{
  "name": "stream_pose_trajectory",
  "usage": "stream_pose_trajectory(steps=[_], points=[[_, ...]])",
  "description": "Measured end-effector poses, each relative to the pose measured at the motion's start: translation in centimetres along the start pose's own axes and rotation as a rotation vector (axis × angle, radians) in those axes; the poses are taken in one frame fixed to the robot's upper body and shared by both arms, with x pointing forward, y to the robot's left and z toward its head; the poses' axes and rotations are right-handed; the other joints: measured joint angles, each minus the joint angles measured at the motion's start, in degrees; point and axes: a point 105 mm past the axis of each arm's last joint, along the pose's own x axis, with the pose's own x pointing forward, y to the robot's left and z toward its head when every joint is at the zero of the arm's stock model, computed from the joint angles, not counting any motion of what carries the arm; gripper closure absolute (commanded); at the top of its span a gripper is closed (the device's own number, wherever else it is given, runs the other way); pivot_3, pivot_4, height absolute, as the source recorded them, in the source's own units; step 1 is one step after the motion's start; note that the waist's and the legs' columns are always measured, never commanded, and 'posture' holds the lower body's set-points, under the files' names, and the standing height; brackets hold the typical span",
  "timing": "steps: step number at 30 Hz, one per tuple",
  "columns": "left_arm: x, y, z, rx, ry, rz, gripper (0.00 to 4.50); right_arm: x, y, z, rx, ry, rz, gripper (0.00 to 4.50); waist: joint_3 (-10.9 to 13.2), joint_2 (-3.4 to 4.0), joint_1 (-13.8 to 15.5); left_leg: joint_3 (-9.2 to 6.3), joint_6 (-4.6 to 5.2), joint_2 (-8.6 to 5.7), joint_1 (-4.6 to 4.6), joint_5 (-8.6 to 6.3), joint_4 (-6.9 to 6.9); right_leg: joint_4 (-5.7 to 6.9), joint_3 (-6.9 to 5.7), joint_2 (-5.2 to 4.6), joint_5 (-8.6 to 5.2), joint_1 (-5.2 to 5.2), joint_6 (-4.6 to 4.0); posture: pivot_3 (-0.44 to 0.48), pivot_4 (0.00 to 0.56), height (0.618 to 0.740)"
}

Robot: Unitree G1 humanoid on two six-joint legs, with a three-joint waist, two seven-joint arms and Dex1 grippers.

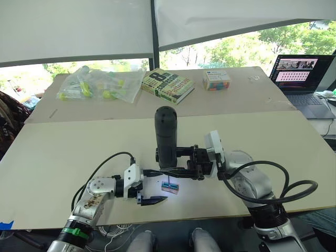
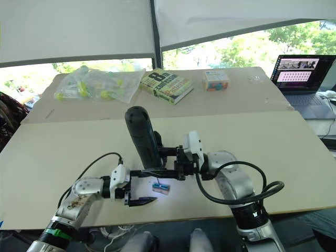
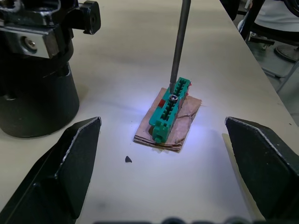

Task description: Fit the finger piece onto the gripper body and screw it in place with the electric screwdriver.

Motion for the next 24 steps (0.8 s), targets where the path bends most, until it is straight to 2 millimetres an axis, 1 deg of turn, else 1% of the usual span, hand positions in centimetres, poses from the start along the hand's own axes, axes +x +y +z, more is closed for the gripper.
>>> stream_pose_trajectory(steps=[9,24], points=[[0.0,-0.1,0.0,0.021,-0.007,0.02,0.01,0.1,0.0,-0.1,0.0,0.005,0.002,2.58,0.0,-0.01,-0.3,0.0,0.0,0.02,-0.01,0.0,0.0,0.0,0.0,0.01,0.0,-0.02,0.0,0.0,0.15,0.737],[-1.4,-0.7,0.0,0.007,-0.102,0.074,0.01,0.2,0.2,-0.2,0.004,0.008,0.007,2.58,0.04,-0.07,-0.56,0.0,0.0,0.05,-0.12,0.0,0.0,0.0,0.0,0.03,0.01,-0.13,-0.02,0.0,0.15,0.737]])
